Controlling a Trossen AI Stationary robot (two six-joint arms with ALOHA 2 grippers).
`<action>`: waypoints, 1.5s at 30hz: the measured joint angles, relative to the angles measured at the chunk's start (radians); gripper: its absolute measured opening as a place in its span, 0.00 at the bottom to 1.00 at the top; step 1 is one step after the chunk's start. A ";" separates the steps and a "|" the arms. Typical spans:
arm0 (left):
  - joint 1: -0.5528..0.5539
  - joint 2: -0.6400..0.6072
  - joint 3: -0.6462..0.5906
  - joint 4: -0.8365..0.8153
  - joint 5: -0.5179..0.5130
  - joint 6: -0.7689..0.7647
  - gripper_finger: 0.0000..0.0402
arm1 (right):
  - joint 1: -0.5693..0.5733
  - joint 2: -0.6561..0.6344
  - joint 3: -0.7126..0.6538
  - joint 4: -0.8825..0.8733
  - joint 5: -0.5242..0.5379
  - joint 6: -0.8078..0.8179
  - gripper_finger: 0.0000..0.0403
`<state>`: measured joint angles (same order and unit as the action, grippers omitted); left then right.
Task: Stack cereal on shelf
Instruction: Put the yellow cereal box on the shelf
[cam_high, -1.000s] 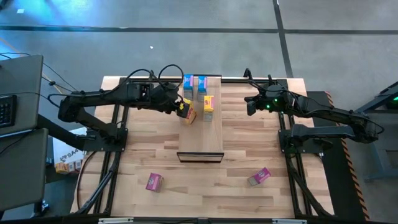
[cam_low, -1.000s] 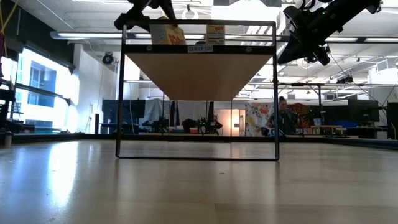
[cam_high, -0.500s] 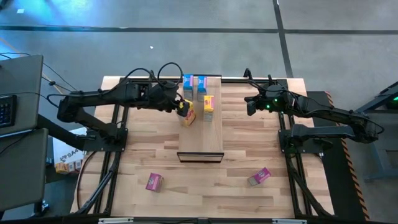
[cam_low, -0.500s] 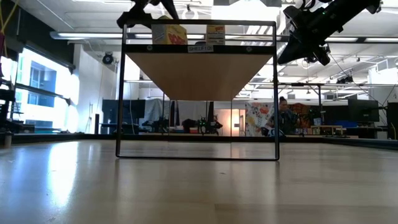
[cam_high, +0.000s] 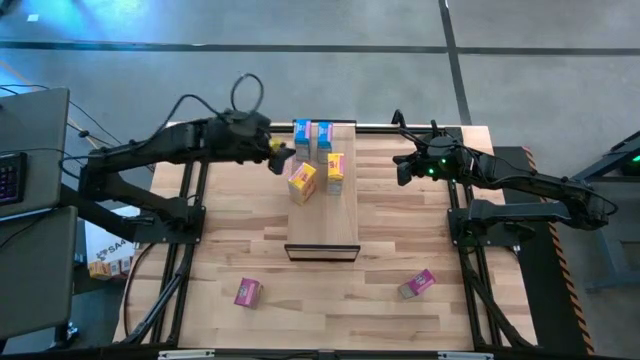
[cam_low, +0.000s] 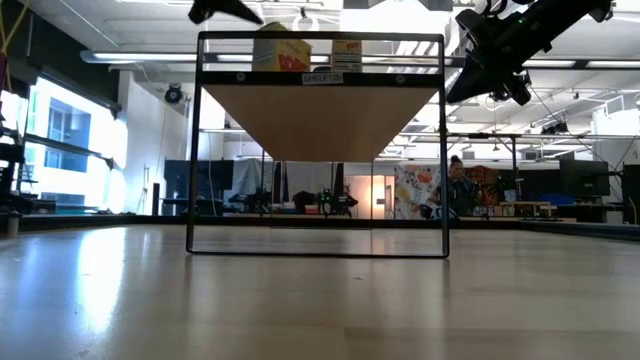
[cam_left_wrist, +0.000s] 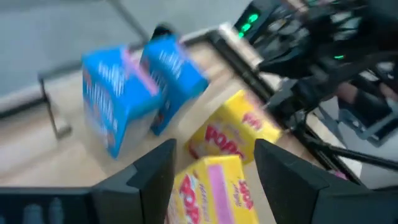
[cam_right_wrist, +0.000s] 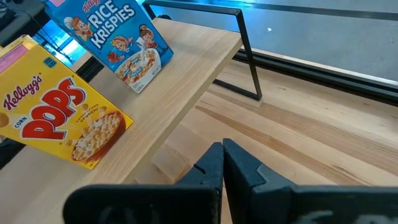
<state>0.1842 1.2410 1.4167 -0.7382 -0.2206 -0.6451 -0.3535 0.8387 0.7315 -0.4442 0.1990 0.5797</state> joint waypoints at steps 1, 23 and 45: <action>-0.004 -0.014 0.000 0.008 0.000 0.052 0.50 | 0.000 0.000 0.000 0.000 0.000 0.000 0.00; -0.543 -0.062 -0.648 0.634 -0.422 -0.622 0.00 | 0.000 0.000 0.000 -0.001 -0.007 0.104 0.00; -0.490 0.064 -0.593 0.632 -0.591 -0.863 0.00 | 0.000 0.000 0.000 -0.002 -0.003 0.128 0.00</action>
<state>-0.3061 1.3048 0.8238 -0.1062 -0.8112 -1.5076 -0.3531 0.8386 0.7315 -0.4465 0.1955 0.7074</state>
